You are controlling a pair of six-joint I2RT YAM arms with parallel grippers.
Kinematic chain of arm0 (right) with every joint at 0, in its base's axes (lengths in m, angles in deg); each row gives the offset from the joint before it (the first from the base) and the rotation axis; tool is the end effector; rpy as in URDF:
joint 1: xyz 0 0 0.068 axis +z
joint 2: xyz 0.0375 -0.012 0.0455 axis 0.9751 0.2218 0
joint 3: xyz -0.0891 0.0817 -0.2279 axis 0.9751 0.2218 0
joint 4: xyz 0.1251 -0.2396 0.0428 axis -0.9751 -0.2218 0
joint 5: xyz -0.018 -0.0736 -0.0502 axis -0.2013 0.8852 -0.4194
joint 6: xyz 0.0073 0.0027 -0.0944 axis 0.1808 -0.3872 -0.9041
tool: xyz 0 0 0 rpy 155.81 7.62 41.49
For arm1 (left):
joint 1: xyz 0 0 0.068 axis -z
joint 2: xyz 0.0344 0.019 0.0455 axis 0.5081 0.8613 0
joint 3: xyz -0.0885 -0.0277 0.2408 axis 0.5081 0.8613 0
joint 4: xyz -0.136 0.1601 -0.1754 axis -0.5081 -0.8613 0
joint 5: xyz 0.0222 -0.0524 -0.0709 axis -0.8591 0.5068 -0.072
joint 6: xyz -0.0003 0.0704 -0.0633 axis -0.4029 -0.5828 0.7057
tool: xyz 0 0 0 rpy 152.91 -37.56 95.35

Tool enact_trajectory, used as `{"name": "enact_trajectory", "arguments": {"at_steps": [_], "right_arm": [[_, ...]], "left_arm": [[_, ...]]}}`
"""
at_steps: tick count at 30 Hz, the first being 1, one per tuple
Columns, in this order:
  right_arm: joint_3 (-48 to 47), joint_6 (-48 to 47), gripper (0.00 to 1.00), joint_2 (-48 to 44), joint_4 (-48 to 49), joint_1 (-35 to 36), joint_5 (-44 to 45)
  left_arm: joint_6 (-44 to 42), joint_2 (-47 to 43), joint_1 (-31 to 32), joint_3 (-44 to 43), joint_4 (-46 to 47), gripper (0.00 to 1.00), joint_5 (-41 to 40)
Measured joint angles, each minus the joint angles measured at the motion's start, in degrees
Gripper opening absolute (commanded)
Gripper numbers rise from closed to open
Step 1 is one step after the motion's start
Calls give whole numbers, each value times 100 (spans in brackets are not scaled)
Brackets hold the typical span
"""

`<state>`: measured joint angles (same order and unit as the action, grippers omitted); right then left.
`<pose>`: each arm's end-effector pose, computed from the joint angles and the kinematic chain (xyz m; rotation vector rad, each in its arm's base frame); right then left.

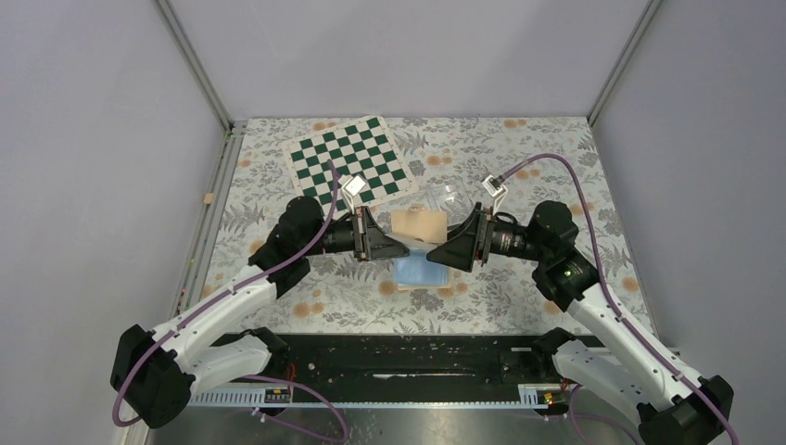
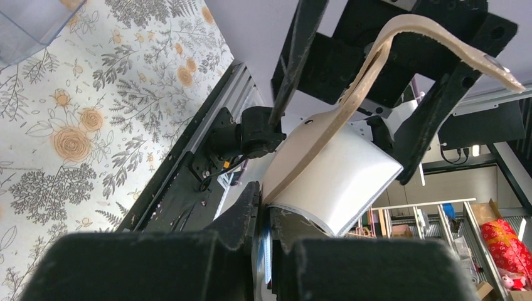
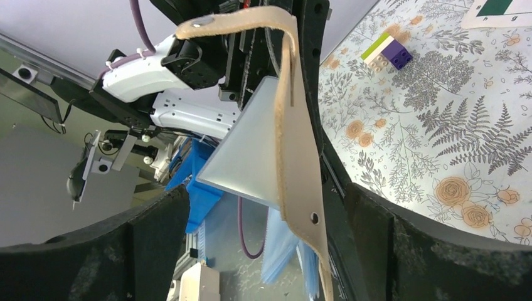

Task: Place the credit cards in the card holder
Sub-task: Turn over the card slot in the card holder.

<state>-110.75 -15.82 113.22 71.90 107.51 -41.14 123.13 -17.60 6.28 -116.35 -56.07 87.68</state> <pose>0.1806 0.1775 0.3360 -0.5284 1.6871 1.6000 0.1954 -0.2188 0.2841 0.2948 2.0411 -1.7663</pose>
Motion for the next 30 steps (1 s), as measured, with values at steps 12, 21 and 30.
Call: {"name": "enact_trajectory", "arguments": {"at_steps": [12, 21, 30], "right_arm": [[-531, -466, 61, 911, -332, 0, -173], [-739, -426, 4, 1139, -389, -13, -166], [-428, 660, 0, 1381, 778, -7, -535]], "left_arm": [[61, 96, 0, -48, 48, 0, 11], [52, 120, -4, -142, -13, 55, 26], [72, 151, 0, -195, 216, 69, 190]]}}
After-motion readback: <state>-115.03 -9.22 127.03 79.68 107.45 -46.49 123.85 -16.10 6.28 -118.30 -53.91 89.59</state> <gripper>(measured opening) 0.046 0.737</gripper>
